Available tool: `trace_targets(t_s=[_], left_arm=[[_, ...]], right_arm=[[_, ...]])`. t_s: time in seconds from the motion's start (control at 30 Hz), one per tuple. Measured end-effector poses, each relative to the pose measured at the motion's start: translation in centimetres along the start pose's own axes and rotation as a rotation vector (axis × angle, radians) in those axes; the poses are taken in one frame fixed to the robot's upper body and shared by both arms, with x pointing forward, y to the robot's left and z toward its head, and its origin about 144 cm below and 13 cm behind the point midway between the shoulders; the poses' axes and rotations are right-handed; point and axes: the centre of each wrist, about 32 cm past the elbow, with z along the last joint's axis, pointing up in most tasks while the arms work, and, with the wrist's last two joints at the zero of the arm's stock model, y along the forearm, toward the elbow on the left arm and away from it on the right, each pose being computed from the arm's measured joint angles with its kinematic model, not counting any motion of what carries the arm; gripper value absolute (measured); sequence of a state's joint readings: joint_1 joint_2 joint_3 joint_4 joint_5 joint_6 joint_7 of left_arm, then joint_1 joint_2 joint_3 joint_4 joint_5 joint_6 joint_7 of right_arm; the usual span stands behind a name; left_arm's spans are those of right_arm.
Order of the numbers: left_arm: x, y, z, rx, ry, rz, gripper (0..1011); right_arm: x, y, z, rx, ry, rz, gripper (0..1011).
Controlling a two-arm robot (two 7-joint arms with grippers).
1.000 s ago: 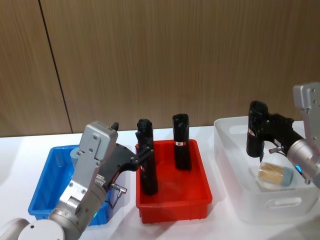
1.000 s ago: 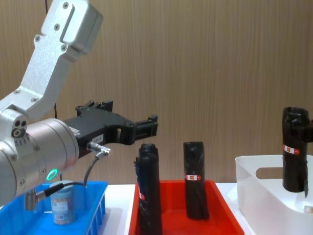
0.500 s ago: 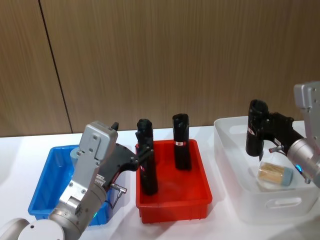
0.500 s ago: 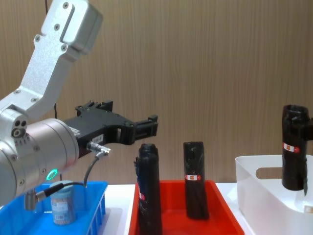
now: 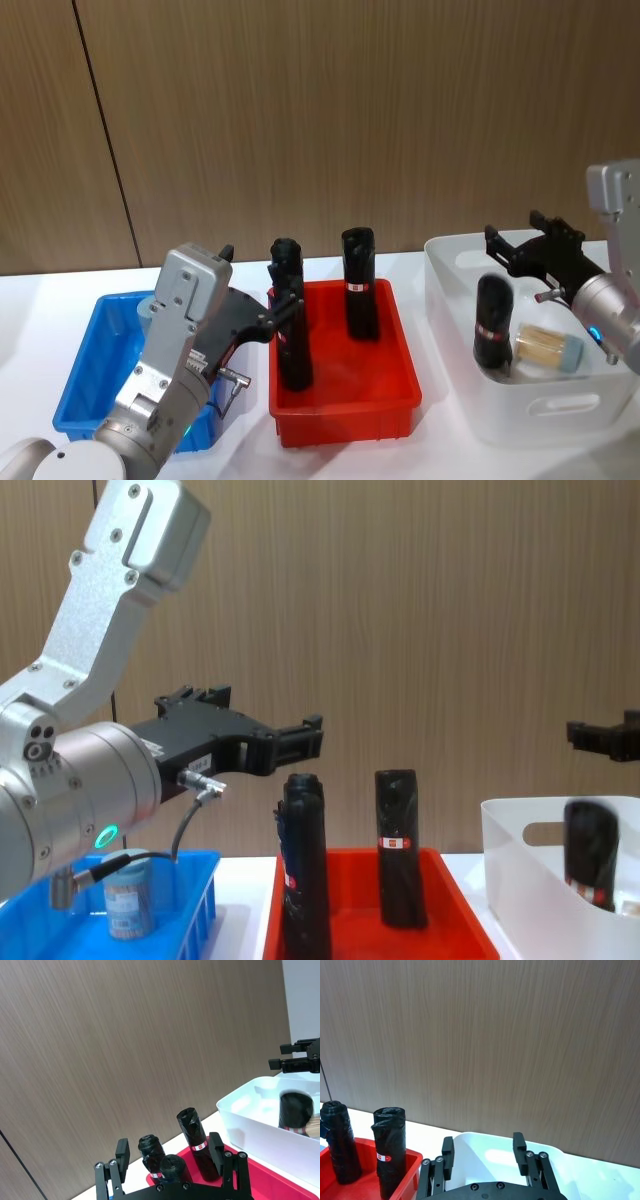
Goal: Pick the cotton swabs from the blue box and place them into the white box.
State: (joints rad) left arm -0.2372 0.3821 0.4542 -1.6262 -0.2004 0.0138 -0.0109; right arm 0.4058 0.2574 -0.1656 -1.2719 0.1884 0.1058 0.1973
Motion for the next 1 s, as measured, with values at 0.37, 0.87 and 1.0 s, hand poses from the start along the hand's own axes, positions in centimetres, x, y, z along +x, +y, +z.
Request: trace_targets(t_s=[0.37, 0.87, 1.0], left_arm=[[0.00, 0.00, 0.00, 0.000, 0.000, 0.000, 1004], [0.00, 0.00, 0.00, 0.000, 0.000, 0.000, 1004], [0.00, 0.00, 0.00, 0.000, 0.000, 0.000, 1004]], right_arm=[[-0.01, -0.03, 0.11, 0.004, 0.001, 0.006, 997], [-0.04, -0.07, 0.16, 0.007, 0.001, 0.010, 1002], [-0.05, -0.08, 0.15, 0.007, 0.001, 0.010, 1002]])
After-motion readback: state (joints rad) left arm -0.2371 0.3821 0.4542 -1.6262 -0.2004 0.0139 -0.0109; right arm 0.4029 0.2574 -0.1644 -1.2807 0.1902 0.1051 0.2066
